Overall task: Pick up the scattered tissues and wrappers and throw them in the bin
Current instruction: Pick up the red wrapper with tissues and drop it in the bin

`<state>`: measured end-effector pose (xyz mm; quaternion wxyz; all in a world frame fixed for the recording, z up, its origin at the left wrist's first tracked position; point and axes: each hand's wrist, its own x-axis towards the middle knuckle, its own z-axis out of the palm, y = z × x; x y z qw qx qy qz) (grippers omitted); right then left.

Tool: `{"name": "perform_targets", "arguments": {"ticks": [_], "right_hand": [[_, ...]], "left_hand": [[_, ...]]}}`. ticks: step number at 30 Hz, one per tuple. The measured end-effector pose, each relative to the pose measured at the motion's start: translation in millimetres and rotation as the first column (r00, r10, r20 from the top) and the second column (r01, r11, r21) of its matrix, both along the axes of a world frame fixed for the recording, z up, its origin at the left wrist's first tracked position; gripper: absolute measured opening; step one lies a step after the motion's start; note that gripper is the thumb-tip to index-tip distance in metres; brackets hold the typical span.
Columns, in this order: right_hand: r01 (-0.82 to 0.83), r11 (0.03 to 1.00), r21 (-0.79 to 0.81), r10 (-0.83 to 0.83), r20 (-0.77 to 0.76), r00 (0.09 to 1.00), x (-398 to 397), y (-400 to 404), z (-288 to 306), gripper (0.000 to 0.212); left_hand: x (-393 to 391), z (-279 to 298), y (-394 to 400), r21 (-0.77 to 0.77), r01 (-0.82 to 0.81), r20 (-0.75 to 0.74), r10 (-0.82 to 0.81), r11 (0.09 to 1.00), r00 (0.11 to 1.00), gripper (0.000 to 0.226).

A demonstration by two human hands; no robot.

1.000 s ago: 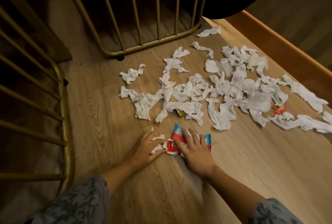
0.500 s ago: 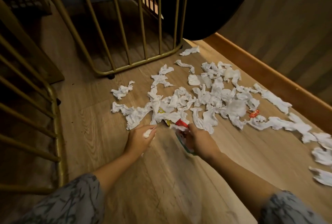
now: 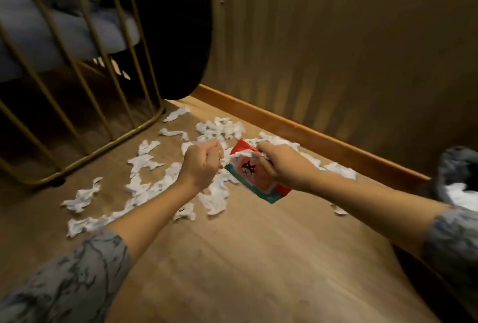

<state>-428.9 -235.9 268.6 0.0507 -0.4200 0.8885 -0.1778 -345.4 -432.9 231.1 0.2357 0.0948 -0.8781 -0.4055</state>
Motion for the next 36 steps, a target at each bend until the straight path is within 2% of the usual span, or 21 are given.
{"name": "perform_targets", "arguments": {"ticks": [3, 5, 8, 12, 15, 19, 22, 26, 29, 31, 33, 36], "right_hand": [[0.11, 0.993, -0.035, -0.111, -0.037, 0.993, -14, 48, 27, 0.026], [0.241, 0.966, -0.095, -0.248, -0.079, 0.965, -22, 81, 32, 0.026], [0.387, 0.906, -0.169, -0.402, -0.059, 0.914, -29, 128, 29, 0.024], [0.483, 0.842, -0.24, -0.522, -0.137, 0.842, -41, 198, 35, 0.018], [0.597, 0.714, -0.366, -0.678, -0.149, 0.72, -47, 261, 45, 0.015], [0.681, 0.561, -0.47, -0.817, -0.181, 0.548, -40, 345, 57, 0.026], [0.744, 0.5, -0.442, -0.865, -0.224, 0.448, -37, 394, 46, 0.02], [0.826, 0.445, -0.346, -0.895, -0.209, 0.395, -36, 423, 21, 0.019], [0.852, 0.388, -0.35, -0.921, -0.189, 0.341, -37, 429, 7, 0.022], [0.87, 0.382, -0.313, -0.92, -0.22, 0.324, -40, 427, -3, 0.025], [0.881, 0.423, -0.211, -0.9, -0.209, 0.382, -43, 425, -11, 0.038], [0.836, 0.542, 0.091, -0.838, -0.023, 0.546, -48, 423, -10, 0.076]], "left_hand": [[-29, 32, 47, -0.028, 0.127, 0.024, -0.126, 0.992, 0.992, 0.029], [-49, 45, 80, -0.039, 0.211, 0.134, -0.204, 0.977, 0.97, 0.022], [-77, 56, 131, -0.082, 0.302, 0.271, -0.27, 0.95, 0.924, 0.011], [-109, 65, 199, -0.139, 0.357, 0.24, -0.318, 0.924, 0.917, 0.019], [-133, 64, 255, -0.031, 0.416, 0.177, -0.405, 0.909, 0.897, 0.013], [-161, 56, 334, 0.186, 0.433, 0.099, -0.455, 0.882, 0.885, 0.012], [-173, 50, 395, 0.293, 0.448, 0.056, -0.482, 0.845, 0.874, 0.011], [-181, 35, 459, 0.393, 0.442, 0.076, -0.507, 0.806, 0.858, 0.007], [-182, 25, 485, 0.33, 0.494, 0.075, -0.544, 0.804, 0.836, 0.018], [-185, 16, 489, 0.182, 0.57, 0.108, -0.592, 0.801, 0.799, 0.03], [-187, 8, 483, -0.015, 0.65, 0.155, -0.641, 0.76, 0.752, 0.038], [-190, 6, 464, -0.197, 0.676, 0.131, -0.664, 0.71, 0.736, 0.036]]}}
